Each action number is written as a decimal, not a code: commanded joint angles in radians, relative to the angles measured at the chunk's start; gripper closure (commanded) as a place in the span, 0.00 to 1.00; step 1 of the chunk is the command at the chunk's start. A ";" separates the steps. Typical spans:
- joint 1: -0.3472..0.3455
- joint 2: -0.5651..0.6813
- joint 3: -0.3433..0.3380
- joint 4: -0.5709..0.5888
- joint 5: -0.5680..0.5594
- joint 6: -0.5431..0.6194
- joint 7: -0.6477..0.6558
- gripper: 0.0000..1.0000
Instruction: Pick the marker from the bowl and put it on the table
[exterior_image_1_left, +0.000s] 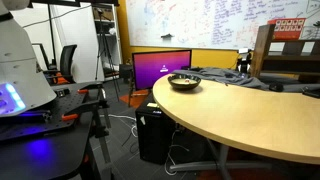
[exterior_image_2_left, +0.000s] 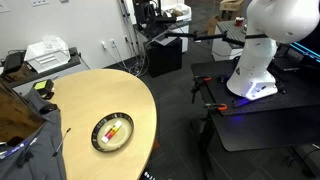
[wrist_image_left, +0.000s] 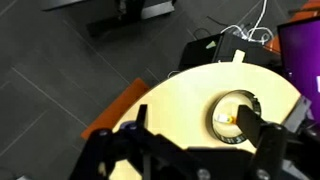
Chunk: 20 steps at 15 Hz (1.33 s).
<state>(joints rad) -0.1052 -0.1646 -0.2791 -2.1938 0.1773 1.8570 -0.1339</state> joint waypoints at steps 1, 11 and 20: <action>-0.028 0.002 0.026 0.002 0.004 -0.003 -0.004 0.00; 0.091 0.238 0.230 0.123 -0.113 0.267 -0.175 0.00; 0.172 0.460 0.394 0.287 -0.255 0.343 -0.373 0.00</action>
<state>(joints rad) 0.0581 0.2620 0.0890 -1.9473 -0.0274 2.1907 -0.4278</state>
